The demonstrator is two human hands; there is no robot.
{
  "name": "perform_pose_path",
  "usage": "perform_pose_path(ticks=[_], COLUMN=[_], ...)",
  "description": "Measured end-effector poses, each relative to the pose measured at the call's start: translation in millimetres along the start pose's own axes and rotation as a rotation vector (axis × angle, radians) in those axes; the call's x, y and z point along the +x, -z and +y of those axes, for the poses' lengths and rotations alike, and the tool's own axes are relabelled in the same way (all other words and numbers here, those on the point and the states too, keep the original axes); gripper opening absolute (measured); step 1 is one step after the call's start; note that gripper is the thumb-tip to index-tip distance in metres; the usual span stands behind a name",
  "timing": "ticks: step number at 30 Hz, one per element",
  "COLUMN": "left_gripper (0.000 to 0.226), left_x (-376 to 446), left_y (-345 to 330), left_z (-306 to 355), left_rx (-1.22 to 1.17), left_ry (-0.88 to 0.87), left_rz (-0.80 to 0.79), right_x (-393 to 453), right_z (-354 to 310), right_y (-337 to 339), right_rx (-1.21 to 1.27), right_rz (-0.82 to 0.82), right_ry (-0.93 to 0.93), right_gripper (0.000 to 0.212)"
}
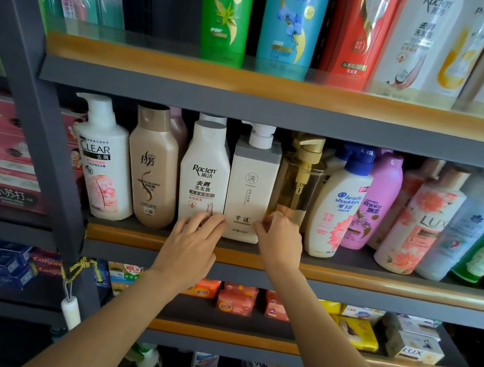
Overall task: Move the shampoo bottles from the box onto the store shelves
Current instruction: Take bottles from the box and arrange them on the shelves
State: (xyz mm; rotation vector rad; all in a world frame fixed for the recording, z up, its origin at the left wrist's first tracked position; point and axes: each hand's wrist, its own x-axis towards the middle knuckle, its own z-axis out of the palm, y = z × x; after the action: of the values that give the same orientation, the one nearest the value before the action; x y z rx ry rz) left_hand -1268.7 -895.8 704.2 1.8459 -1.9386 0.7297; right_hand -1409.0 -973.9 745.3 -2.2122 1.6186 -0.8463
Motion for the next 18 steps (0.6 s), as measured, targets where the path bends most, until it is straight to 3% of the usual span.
perform_pose_path(ticks=[5, 8, 11, 13, 16, 18], left_gripper=[0.059, 0.058, 0.059, 0.059, 0.061, 0.063], left_x=[6.6, 28.5, 57.7, 73.9, 87.7, 91.8], left_y=[7.3, 20.4, 29.9, 31.4, 27.8, 22.6], left_z=[1.1, 14.8, 41.1, 61.9, 87.2, 96.1], left_rx=[-0.024, -0.07, -0.112, -0.124, -0.151, -0.133], left_ry=[-0.046, -0.072, -0.105, -0.13, -0.144, -0.162], left_rz=[0.002, 0.054, 0.104, 0.112, 0.105, 0.094], right_x=[4.7, 9.8, 17.6, 25.6, 35.7, 37.6], right_z=[5.0, 15.2, 33.2, 50.1, 73.4, 84.3], right_y=[11.7, 41.7, 80.8, 97.4, 107.7, 105.3], right_rx=[0.066, 0.167, 0.223, 0.273, 0.363, 0.432], right_rz=[0.03, 0.195, 0.447, 0.506, 0.317, 0.104], right_ry=[0.067, 0.092, 0.014, -0.049, -0.135, -0.13], right_gripper=[0.017, 0.016, 0.016, 0.025, 0.051, 0.053])
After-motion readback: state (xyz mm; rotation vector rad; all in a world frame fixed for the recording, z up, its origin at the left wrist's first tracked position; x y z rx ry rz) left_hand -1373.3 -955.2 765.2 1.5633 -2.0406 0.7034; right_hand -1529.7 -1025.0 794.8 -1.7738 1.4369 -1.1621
